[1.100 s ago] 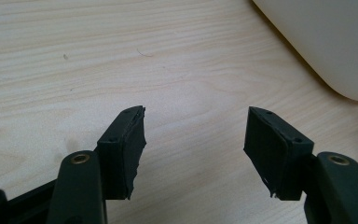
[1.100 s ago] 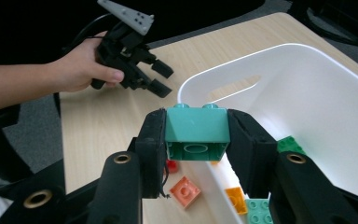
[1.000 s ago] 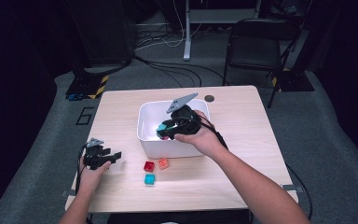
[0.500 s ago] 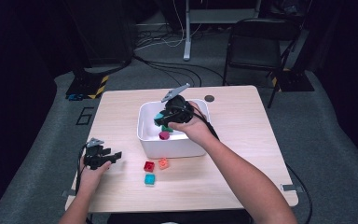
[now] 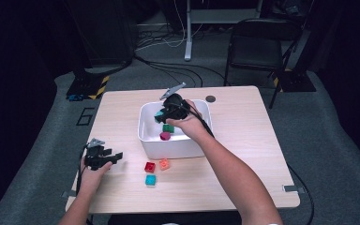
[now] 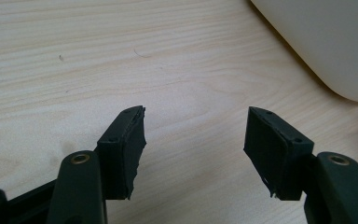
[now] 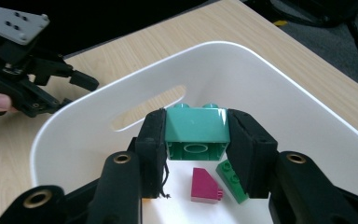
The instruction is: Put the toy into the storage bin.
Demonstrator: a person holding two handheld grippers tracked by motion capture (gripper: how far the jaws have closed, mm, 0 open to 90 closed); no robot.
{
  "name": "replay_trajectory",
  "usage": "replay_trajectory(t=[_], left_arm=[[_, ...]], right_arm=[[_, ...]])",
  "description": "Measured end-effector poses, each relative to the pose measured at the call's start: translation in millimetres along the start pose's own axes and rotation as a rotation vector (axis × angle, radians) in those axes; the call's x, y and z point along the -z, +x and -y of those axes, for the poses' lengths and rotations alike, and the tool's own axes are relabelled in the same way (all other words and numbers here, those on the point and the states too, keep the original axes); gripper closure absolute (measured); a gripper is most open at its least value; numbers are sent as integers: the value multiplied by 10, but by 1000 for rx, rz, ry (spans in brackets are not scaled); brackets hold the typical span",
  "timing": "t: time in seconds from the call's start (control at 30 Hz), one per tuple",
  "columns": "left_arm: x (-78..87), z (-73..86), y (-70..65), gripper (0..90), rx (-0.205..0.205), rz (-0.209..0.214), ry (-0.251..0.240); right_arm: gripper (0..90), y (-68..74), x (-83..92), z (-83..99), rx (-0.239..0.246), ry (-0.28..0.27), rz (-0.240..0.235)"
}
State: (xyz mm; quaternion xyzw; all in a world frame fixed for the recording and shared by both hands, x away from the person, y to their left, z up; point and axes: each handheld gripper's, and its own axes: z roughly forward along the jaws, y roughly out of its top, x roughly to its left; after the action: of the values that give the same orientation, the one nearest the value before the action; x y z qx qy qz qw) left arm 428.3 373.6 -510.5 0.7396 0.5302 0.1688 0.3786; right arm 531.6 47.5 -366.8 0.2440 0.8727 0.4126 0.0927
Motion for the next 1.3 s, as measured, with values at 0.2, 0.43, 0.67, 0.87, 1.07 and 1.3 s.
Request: replay_trajectory(t=[0.2, 0.43, 0.67, 0.87, 1.07, 1.3], left_arm=[[2, -1, 12, 379, 3, 1, 5], [-2, -1, 10, 379, 1, 0, 2], [-6, -1, 8, 379, -2, -1, 1], [-6, 0, 9, 379, 2, -1, 2], [-6, 0, 3, 379, -1, -3, 2], [-3, -1, -1, 379, -1, -3, 11]], right_arm=[[584, -53, -97, 65, -23, 44, 17], [582, -86, -152, 96, -10, 64, 23], [552, -69, -127, 93, -5, 68, 34], [552, 46, 89, 41, 4, 15, 40], [553, 233, 335, 11, 37, -26, -7], [553, 493, 559, 73, 89, -59, -49]])
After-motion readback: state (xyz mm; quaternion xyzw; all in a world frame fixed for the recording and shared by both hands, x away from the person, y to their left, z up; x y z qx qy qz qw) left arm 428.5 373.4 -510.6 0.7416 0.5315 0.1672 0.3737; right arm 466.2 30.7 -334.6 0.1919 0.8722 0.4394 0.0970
